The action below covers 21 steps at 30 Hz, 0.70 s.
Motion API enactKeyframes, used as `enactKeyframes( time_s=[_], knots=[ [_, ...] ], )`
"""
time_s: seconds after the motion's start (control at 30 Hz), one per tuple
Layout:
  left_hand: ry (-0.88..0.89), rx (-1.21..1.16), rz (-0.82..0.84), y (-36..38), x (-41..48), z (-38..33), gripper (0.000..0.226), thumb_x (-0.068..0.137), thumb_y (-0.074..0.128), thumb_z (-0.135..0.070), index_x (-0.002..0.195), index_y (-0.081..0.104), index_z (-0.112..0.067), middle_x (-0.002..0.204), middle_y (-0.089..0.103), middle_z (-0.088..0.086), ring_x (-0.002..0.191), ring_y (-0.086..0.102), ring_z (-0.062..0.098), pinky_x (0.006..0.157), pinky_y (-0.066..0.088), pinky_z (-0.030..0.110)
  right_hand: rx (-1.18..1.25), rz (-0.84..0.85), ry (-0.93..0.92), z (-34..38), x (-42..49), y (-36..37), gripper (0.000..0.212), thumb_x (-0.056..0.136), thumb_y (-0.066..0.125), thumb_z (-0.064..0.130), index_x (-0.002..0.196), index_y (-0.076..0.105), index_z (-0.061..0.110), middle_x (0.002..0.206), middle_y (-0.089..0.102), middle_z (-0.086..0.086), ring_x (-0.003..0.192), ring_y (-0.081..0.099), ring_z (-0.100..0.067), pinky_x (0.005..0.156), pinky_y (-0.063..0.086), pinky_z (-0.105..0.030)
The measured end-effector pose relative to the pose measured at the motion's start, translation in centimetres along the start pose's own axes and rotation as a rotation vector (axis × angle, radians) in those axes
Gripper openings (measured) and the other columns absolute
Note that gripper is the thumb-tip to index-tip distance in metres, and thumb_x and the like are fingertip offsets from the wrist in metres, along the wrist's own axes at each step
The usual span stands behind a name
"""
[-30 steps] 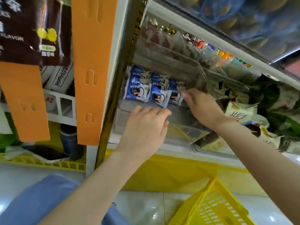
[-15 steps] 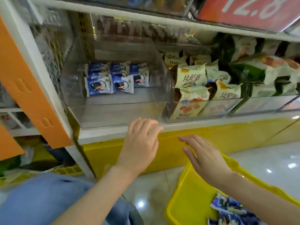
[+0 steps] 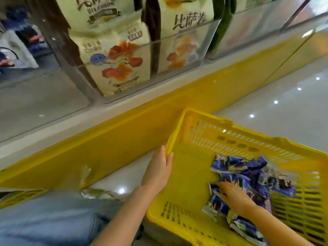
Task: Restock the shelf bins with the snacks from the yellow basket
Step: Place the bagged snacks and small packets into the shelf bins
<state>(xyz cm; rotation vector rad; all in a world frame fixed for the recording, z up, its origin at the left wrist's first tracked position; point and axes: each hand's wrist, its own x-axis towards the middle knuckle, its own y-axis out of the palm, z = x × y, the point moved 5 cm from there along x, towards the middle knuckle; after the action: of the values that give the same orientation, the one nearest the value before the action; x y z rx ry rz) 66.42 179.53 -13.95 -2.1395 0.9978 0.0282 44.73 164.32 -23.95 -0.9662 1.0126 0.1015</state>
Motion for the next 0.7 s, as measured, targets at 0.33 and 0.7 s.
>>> enactKeyframes(
  time_s=[0.33, 0.7],
  knots=[
    [0.088, -0.14, -0.09, 0.5, 0.2, 0.5, 0.004, 0.097, 0.042, -0.024, 0.093, 0.042, -0.025, 0.086, 0.057, 0.0, 0.075, 0.052, 0.015, 0.059, 0.032, 0.012, -0.149, -0.075, 0.006, -0.3, 2.5, 5.8, 0.073, 0.094, 0.049, 0.012, 0.149, 0.002, 0.018, 0.145, 0.023, -0.004, 0.133, 0.027, -0.027, 0.103, 0.033, -0.034],
    [0.078, -0.129, -0.124, 0.3, 0.0, 0.5, 0.017, 0.097, 0.043, -0.028, 0.098, 0.051, -0.014, 0.081, 0.056, -0.008, 0.07, 0.052, 0.009, 0.058, 0.037, 0.01, 0.215, 0.051, 0.054, -1.0, 1.5, 4.9, 0.027, 0.087, 0.06, 0.02, 0.102, 0.038, 0.024, 0.111, 0.056, -0.004, 0.087, 0.051, -0.017, 0.074, 0.044, -0.031]
  ],
)
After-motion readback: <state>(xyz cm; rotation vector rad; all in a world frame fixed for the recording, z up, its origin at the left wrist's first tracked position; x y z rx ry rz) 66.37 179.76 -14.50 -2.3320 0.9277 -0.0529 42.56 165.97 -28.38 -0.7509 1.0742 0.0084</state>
